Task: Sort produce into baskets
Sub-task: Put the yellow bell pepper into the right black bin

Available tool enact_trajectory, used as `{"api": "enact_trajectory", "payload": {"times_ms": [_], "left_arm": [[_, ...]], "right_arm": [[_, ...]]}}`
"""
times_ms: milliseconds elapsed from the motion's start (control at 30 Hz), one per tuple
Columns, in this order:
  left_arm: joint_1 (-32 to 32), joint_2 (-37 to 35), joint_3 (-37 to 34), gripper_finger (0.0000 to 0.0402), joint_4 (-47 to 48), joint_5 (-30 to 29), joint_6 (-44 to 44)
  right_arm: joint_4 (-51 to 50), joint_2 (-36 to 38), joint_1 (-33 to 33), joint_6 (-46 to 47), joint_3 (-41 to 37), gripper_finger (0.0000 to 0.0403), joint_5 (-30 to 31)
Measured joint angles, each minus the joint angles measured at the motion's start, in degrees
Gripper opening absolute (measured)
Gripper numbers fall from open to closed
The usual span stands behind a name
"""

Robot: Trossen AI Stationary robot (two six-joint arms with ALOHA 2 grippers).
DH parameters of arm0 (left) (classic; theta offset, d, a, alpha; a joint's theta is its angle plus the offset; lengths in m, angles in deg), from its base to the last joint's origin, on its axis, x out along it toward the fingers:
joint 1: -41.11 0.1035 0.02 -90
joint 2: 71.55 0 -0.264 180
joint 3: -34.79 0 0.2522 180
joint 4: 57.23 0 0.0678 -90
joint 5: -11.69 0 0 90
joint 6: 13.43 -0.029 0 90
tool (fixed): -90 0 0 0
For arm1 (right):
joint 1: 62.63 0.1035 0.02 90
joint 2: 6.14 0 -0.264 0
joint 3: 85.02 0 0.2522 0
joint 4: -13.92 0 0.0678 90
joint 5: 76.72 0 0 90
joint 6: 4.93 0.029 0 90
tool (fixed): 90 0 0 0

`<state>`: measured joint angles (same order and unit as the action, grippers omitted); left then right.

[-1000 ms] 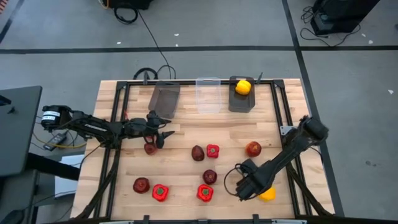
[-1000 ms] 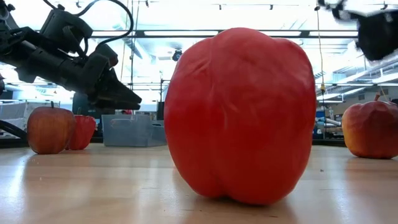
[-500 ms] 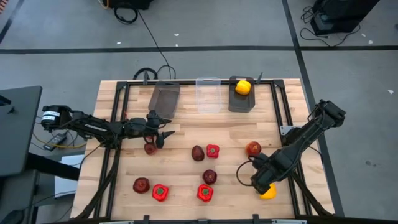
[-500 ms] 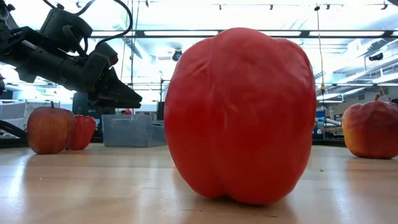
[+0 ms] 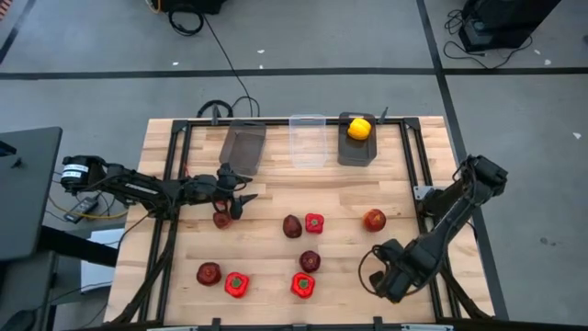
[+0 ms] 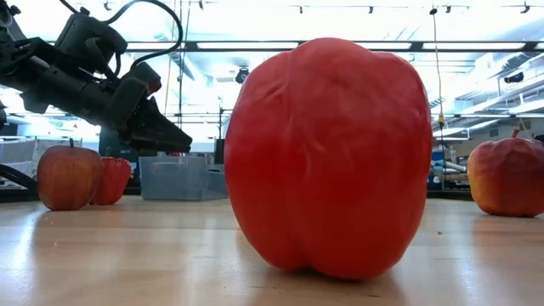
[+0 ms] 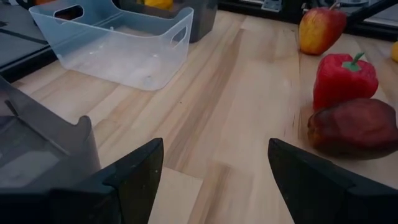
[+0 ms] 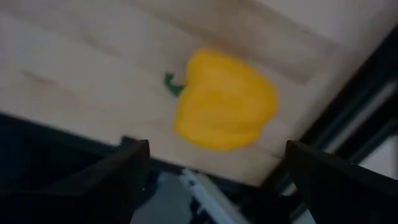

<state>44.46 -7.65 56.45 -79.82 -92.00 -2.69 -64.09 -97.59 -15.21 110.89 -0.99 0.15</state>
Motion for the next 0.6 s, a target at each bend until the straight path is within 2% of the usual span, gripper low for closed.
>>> {"api": "enact_trajectory", "payload": {"times_ms": [100, 233, 600], "left_arm": [[0.0, 0.0, 0.0, 0.0294, -0.1, 0.0, 0.2], [0.0, 0.0, 0.0, 0.0294, -0.2, 0.4, 0.4], [0.0, 0.0, 0.0, 0.0294, -0.6, 2.8, 0.4]], "right_arm": [[0.9, -1.1, 0.9, 2.0, 0.0, 0.0394, 1.4], [1.6, -2.1, 1.7, 4.0, -0.6, 0.0399, -0.1], [10.2, -2.2, 2.9, 7.8, -8.7, 0.04, 0.4]]}}
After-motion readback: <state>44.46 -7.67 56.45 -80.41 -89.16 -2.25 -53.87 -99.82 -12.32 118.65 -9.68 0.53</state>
